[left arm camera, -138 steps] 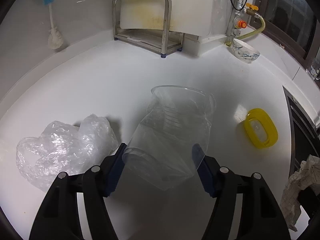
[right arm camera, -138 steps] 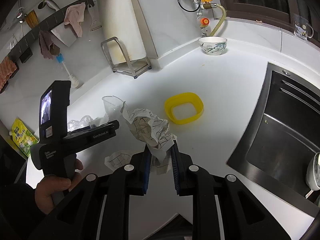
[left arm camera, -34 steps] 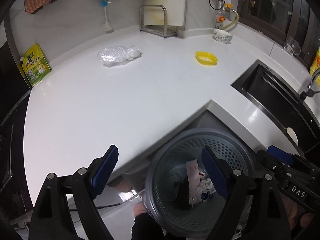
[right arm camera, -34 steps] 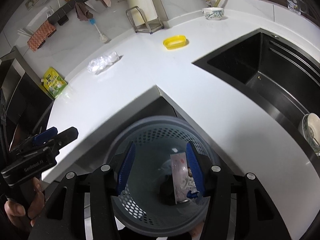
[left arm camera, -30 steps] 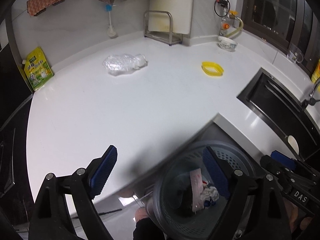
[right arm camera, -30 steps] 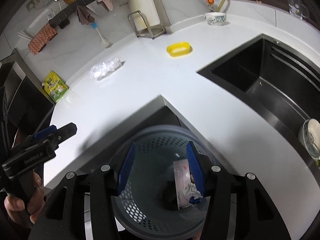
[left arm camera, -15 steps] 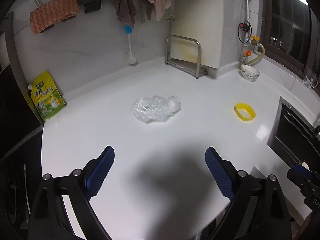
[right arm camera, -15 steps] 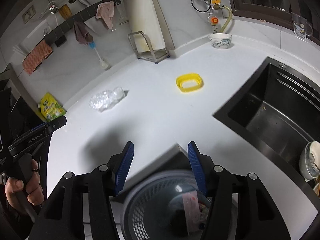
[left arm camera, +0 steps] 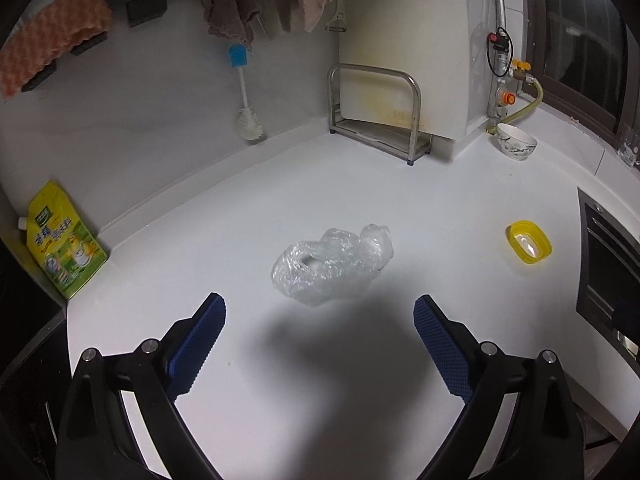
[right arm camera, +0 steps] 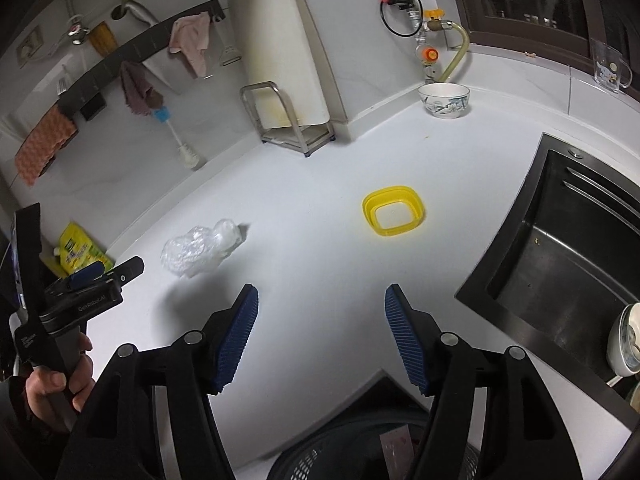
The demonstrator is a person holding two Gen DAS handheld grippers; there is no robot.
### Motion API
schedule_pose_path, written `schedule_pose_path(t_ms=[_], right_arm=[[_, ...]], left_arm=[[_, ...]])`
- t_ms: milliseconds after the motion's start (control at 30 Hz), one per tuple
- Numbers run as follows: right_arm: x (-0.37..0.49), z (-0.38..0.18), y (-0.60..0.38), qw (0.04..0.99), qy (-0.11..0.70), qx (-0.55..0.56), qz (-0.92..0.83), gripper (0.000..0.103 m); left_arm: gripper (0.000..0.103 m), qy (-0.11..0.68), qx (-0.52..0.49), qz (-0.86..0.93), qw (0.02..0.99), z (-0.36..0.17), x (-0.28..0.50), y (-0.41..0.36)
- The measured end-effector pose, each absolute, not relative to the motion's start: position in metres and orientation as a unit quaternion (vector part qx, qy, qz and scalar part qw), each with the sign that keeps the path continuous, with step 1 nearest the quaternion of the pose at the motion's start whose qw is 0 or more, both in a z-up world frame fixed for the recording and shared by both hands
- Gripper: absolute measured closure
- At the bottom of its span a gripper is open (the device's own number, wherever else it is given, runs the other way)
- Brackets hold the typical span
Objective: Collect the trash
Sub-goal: 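Move both open grippers back over the counter toward the remaining trash, then grasp the clear plastic bag with the left gripper while the right gripper grasps the yellow lid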
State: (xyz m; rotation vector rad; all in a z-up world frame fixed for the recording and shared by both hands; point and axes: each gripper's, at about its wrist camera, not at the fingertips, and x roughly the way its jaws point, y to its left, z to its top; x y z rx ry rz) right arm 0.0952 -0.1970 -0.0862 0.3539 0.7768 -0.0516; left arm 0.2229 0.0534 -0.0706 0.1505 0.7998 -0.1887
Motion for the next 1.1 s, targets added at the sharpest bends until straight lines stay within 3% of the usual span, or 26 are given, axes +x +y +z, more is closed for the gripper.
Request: schedule_pose_path(t_ms=[767, 967, 1100], right_arm=[[0.157, -0.115, -0.212, 0.891, 0.408, 0.178, -0.086, 0.039], [0.179, -0.123, -0.218, 0.889, 0.412, 0.179, -0.090, 0.039], [0.189, -0.128, -0.219, 0.888, 0.416, 0.173, -0.090, 0.039]], left_arm=[[0.010, 0.423, 0.094, -0.155, 0.888, -0.137, 0.321, 0.031], [0.023, 0.435, 0.098, -0.175, 0.878, -0.151, 0.326, 0.024], [0.043, 0.448, 0.094, -0.183, 0.870, -0.159, 0.327, 0.022]])
